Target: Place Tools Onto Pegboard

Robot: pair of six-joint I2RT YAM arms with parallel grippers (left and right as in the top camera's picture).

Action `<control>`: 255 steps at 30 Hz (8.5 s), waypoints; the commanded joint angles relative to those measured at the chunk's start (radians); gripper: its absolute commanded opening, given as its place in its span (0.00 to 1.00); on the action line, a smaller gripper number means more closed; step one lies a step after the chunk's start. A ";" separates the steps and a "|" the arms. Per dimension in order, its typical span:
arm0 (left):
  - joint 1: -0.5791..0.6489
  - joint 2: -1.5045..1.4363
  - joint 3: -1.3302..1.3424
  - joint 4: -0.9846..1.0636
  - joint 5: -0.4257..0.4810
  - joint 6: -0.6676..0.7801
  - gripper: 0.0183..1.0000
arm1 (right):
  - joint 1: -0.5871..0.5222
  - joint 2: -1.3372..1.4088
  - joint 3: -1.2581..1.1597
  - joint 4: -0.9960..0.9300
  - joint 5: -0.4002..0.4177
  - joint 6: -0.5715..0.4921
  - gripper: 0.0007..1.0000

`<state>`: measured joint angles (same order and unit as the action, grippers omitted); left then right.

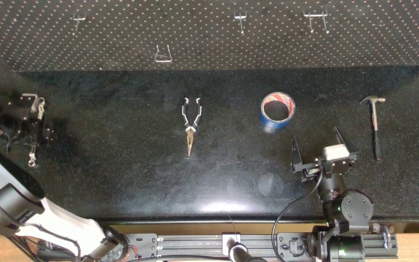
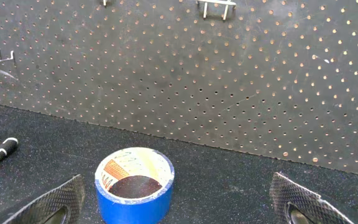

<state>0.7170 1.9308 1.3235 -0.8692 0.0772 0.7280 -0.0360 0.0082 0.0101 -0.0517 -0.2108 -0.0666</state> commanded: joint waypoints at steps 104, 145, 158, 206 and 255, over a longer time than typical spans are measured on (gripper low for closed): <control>-0.573 -0.925 -0.689 0.785 -0.097 -0.765 0.01 | 0.007 -0.007 -0.006 0.001 0.002 -0.014 0.98; -0.573 -0.914 -0.684 0.892 -0.122 -0.719 0.01 | 0.007 -0.007 -0.006 0.001 0.002 -0.014 0.98; -0.575 -0.877 -0.684 0.927 -0.119 -0.739 0.01 | 0.007 -0.007 -0.006 0.001 0.002 -0.014 0.98; -0.602 -0.670 -0.684 1.162 -0.083 -0.740 0.01 | 0.007 -0.007 -0.006 0.001 0.002 -0.014 0.98; -0.639 -0.489 -0.592 1.249 -0.186 -0.751 0.01 | 0.007 -0.007 -0.006 0.001 0.002 -0.014 0.98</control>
<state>0.0711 1.4082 0.6968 0.3573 -0.0875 -0.0132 -0.0360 0.0082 0.0101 -0.0517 -0.2108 -0.0666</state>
